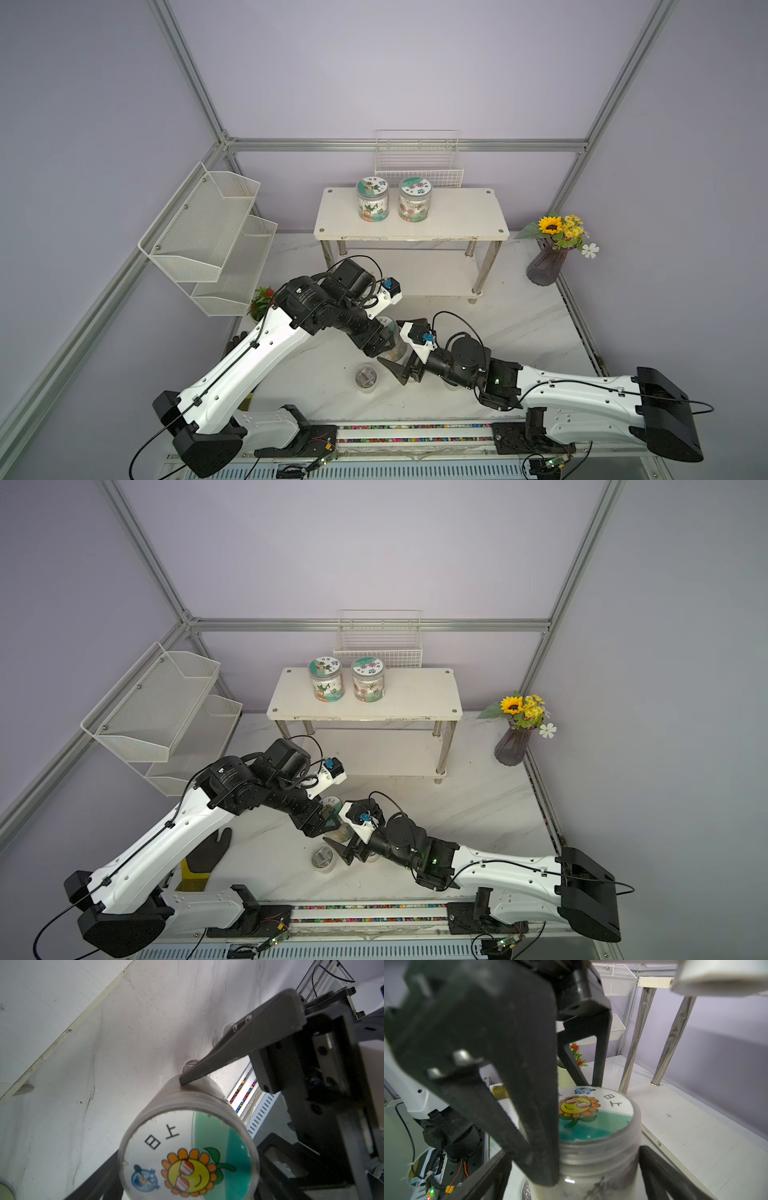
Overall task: Place the seed container on the shelf
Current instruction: Pick up the seed jar at the center of the board.
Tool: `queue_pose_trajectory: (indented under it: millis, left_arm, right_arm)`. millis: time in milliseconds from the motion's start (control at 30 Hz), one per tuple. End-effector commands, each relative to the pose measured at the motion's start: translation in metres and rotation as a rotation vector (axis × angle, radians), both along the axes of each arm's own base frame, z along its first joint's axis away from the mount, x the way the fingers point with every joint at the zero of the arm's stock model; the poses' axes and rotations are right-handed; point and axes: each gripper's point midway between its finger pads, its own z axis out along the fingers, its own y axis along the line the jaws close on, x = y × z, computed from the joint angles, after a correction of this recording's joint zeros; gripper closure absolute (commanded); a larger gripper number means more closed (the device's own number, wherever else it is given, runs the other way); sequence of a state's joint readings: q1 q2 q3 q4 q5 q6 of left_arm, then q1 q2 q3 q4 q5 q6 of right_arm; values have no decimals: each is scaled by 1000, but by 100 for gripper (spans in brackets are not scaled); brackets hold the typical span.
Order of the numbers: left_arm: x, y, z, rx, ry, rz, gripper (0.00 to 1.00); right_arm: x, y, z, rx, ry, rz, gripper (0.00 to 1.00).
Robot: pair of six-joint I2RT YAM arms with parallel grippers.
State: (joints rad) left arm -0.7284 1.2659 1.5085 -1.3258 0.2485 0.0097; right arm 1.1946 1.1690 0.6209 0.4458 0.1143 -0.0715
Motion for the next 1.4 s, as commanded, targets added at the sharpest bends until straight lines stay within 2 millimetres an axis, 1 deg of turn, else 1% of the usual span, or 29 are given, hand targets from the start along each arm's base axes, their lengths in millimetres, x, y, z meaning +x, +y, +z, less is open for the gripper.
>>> queue_pose_trajectory:
  millis: [0, 400, 433, 700, 800, 1000, 1233, 1367]
  left_arm:
    - [1, -7, 15, -73, -29, -1, 27]
    - [-3, -8, 11, -80, -11, -5, 26]
    - [-3, -8, 10, -78, -8, -5, 26]
    - [-3, -8, 11, -81, -14, -7, 26]
    - [-4, -9, 14, -92, -15, -12, 26]
    - [-5, -12, 13, -100, -3, -19, 26]
    - [-7, -12, 15, -103, -13, -28, 25]
    - [-8, -11, 14, -99, -9, -33, 26]
  right_arm:
    - [3, 5, 21, 60, -43, -27, 2]
    - [7, 9, 33, 105, -130, -68, 3]
    - [9, 13, 24, 81, -124, -68, 3]
    - [11, 20, 14, 58, -112, -70, 3]
    - [13, 18, 16, 67, -115, -83, 3]
    - [16, 16, 17, 73, -121, -102, 3]
    - [18, 18, 12, 55, -111, -112, 3]
    - [19, 19, 8, 44, -97, -112, 7]
